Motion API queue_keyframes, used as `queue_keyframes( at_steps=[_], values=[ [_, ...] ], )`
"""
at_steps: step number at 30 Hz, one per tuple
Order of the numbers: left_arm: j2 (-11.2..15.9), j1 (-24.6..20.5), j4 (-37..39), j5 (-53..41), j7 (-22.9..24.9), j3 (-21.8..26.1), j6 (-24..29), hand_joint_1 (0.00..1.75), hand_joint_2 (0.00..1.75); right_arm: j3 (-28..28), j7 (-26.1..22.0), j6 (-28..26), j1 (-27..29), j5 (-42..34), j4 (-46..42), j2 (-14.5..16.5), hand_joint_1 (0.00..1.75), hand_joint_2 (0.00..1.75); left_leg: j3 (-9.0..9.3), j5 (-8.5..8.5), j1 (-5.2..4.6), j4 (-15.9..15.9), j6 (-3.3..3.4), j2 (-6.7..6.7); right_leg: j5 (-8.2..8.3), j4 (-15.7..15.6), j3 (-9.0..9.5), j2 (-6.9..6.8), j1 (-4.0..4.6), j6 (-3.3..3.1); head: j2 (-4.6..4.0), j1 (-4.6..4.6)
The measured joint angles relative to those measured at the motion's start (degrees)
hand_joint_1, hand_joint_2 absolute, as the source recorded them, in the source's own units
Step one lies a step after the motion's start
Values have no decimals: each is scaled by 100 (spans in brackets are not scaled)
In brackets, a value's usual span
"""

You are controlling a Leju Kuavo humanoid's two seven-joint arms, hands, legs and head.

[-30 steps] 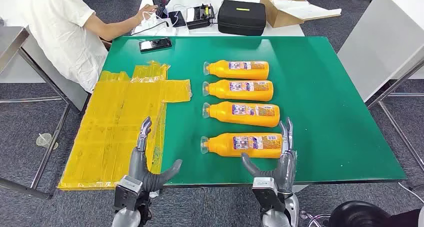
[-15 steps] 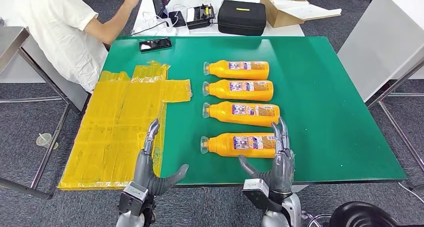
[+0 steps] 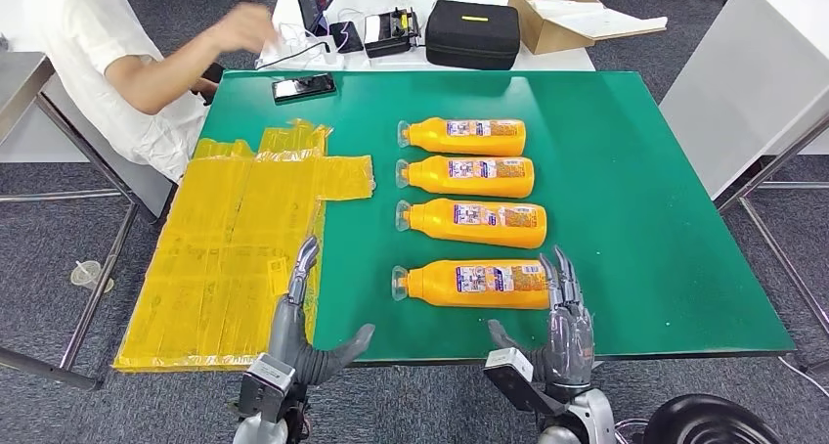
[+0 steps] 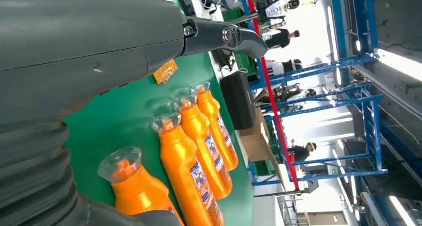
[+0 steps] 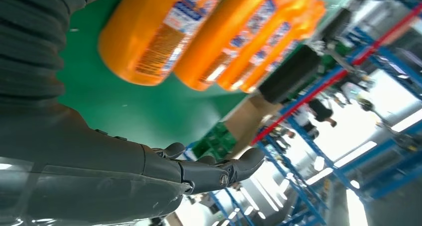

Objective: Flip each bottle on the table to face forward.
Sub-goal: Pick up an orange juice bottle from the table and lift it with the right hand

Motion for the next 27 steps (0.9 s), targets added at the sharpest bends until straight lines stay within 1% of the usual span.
queue_keyframes(
  at_steps=[5,8,12,14,17,23,27],
  values=[
    [-47,-75,67,0,0,-32,-37,0,175,13,515,256,-19,339,190,-261,0,175,-1,0,-1,0,1,-1,1,0,3,-1,-2,1,0,-1],
    [-69,-144,126,26,1,-43,-119,0,175,33,801,554,-88,536,297,-469,0,175,-1,0,-5,1,2,-2,1,0,2,-1,-6,2,0,-2],
    [-118,-261,218,104,8,-87,-248,0,175,17,1053,1049,-289,832,395,-839,0,175,-1,2,-9,3,4,-1,4,0,3,-1,-9,5,0,-2],
    [-144,-302,256,125,18,-119,-291,0,175,-11,1106,1236,-386,951,430,-996,0,175,-1,3,-10,3,5,-2,5,0,3,-1,-11,7,0,-2],
    [-170,-345,308,134,23,-162,-313,0,175,-45,1126,1316,-495,1014,478,-1145,0,175,-1,3,-13,4,5,-2,5,0,3,-1,-11,7,0,-2],
    [-188,-390,386,170,28,-193,-320,0,175,-53,1129,1352,-580,1062,555,-1247,0,175,-1,2,-13,3,5,-2,5,0,2,-1,-9,7,0,-3],
    [-216,-429,416,215,28,-199,-358,0,175,-34,1130,1606,-713,1199,623,-1296,0,175,-3,3,-13,2,6,0,5,0,2,0,-11,7,0,-2]
  ],
)
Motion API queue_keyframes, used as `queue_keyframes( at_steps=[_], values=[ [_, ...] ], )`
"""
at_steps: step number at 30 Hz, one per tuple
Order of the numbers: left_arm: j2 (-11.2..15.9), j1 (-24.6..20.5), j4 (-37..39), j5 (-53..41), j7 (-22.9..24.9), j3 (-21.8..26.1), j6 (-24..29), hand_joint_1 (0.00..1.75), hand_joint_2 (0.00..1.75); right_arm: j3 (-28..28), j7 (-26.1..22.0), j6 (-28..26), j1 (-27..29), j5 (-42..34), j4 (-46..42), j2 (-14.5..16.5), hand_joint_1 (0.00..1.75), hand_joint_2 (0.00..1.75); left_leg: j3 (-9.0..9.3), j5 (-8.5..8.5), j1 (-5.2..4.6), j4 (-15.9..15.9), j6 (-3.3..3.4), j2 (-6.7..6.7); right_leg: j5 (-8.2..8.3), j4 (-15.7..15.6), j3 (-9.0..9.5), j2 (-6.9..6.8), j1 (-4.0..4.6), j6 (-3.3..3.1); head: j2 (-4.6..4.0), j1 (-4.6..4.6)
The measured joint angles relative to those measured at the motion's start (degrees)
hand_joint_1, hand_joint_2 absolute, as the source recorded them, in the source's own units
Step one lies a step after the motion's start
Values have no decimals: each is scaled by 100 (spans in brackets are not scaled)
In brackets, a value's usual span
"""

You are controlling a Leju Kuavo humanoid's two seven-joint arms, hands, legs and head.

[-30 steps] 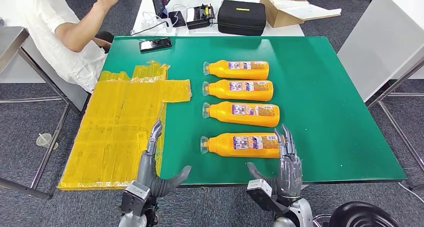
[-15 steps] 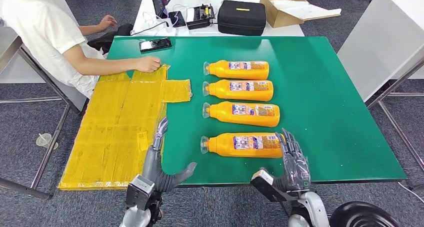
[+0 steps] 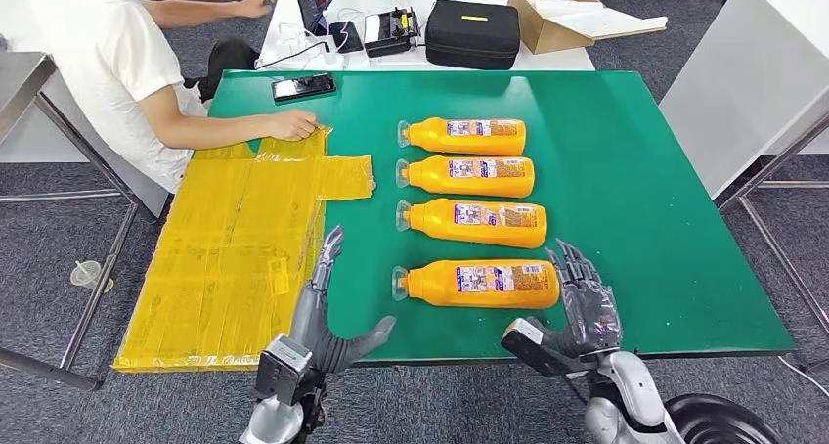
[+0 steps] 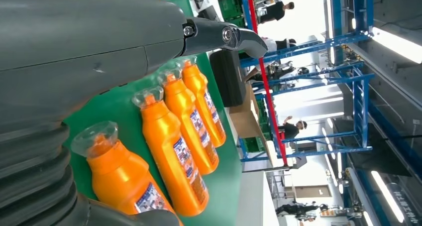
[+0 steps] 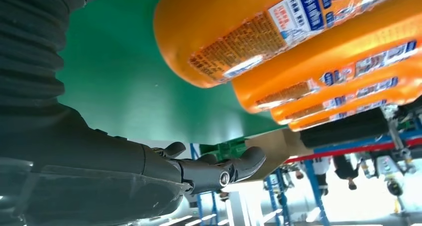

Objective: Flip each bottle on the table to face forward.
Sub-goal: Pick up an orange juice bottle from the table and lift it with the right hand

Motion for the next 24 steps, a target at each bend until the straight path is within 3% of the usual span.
queue_keyframes(
  at_steps=[10,24],
  values=[
    [-83,-187,14,182,-10,-155,-144,0,175,370,-111,647,-841,124,506,-40,0,175,0,10,-2,2,12,-2,9,0,1,-1,-4,12,0,-1],
    [-143,-295,96,333,-91,-316,-187,0,175,1109,-179,1017,-1329,-57,1133,-106,0,175,-3,9,-2,2,12,-5,9,0,0,-3,-4,12,0,0]
  ],
)
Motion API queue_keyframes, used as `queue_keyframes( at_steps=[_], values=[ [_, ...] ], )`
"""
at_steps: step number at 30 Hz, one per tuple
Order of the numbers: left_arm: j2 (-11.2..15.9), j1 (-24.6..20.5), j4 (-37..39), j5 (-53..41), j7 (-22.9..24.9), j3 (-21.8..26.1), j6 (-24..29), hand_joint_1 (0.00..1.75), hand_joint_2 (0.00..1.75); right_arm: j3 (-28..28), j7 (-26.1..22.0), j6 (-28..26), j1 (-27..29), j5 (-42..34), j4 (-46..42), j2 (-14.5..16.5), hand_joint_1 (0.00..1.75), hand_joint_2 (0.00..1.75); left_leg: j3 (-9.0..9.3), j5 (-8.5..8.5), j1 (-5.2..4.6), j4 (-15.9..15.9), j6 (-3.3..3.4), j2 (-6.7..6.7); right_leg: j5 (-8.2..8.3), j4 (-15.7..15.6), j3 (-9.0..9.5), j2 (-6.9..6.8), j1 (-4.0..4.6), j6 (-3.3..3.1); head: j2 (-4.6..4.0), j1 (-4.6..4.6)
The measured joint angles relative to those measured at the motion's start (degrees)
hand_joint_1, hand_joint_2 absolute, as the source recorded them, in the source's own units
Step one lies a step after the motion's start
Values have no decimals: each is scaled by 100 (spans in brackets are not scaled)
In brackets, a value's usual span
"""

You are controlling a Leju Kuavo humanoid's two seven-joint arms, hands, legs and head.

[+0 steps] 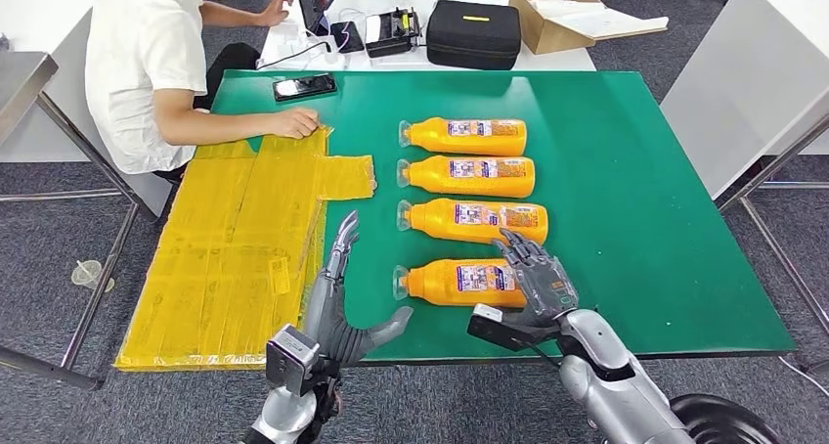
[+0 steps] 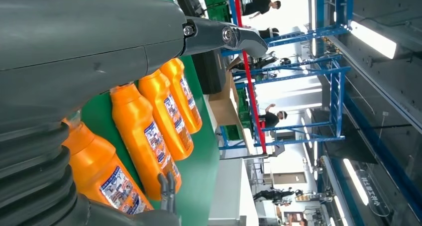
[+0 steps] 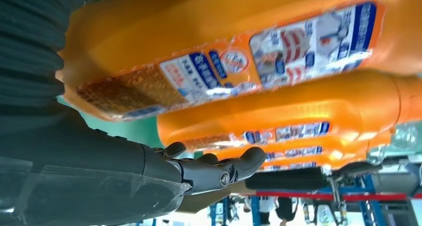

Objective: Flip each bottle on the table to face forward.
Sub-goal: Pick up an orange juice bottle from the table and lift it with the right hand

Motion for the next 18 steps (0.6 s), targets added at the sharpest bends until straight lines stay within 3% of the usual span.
queue_keyframes(
  at_steps=[5,6,9,10,15,18],
  values=[
    [0,-5,1,70,-13,-3,-38,0,175,183,18,215,-39,-132,71,-77,0,175,-1,0,0,0,0,-1,0,0,0,0,0,0,0,0],
    [0,-6,1,81,-16,-3,-48,0,175,217,35,258,-42,-165,79,-99,36,175,-1,0,0,0,0,-1,0,0,0,0,0,0,0,0],
    [0,-6,7,97,-23,-3,-67,0,175,301,122,442,-77,-278,98,-175,167,175,-1,0,-1,0,0,0,0,0,0,0,0,0,0,0],
    [0,-7,12,98,-28,-3,-69,0,175,325,165,538,-108,-319,103,-205,175,175,0,0,-1,0,0,0,0,0,0,0,0,0,0,-1],
    [0,-13,45,115,-67,-1,-70,0,175,533,476,1227,-382,-511,134,-483,175,175,7,2,-1,2,4,-2,0,-1,5,-1,-1,0,0,0],
    [0,-16,66,118,-71,1,-70,0,175,606,536,1357,-473,-565,148,-602,175,175,9,4,-2,3,7,-8,1,-1,11,-5,-2,1,0,1]
  ],
)
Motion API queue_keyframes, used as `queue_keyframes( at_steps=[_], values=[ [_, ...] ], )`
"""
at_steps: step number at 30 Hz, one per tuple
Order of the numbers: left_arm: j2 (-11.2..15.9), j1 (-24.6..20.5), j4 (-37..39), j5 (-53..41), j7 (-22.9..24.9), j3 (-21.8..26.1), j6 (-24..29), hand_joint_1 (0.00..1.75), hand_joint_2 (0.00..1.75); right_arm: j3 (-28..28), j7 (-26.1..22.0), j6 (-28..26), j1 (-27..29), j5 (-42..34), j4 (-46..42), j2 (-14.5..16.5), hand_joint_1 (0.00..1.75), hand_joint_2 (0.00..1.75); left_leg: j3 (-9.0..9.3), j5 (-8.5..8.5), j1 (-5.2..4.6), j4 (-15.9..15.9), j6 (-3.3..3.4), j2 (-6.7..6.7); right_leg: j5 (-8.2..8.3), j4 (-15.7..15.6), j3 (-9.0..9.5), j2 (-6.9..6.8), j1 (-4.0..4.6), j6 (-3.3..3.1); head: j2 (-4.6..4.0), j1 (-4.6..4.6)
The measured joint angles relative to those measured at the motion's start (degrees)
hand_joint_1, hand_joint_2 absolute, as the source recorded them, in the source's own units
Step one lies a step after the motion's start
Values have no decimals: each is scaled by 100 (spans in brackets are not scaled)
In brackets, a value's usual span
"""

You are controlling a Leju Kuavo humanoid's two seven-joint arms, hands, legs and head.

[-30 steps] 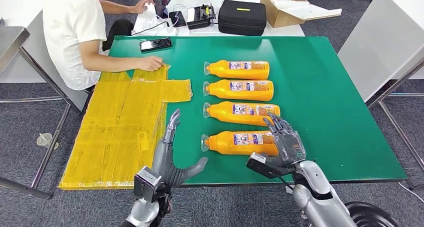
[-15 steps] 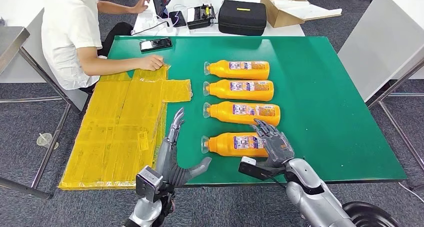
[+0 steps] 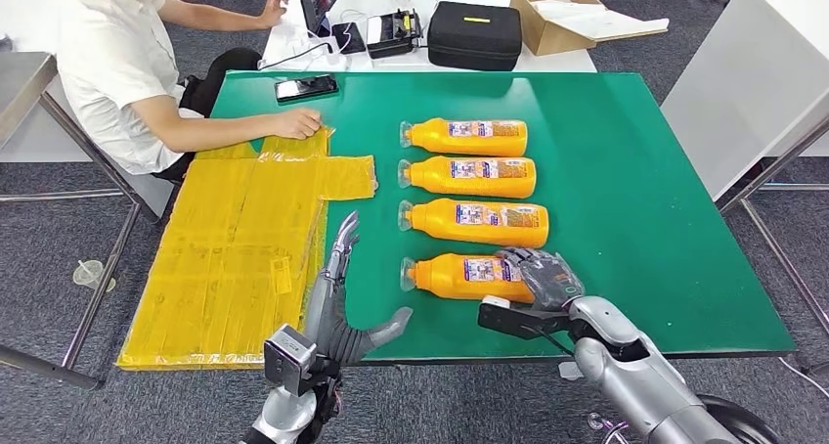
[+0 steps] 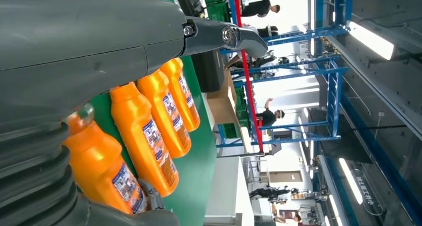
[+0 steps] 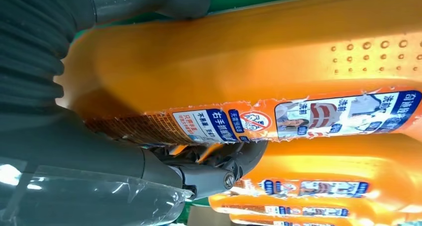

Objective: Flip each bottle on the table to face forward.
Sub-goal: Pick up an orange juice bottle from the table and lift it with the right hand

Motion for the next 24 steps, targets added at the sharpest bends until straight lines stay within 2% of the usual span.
queue_keyframes(
  at_steps=[24],
  values=[
    [-13,-63,82,-2,-5,3,12,0,175,296,333,213,-171,-166,29,-368,175,175,11,2,-2,1,4,-6,2,-1,10,-6,-1,4,0,-1]
  ],
)
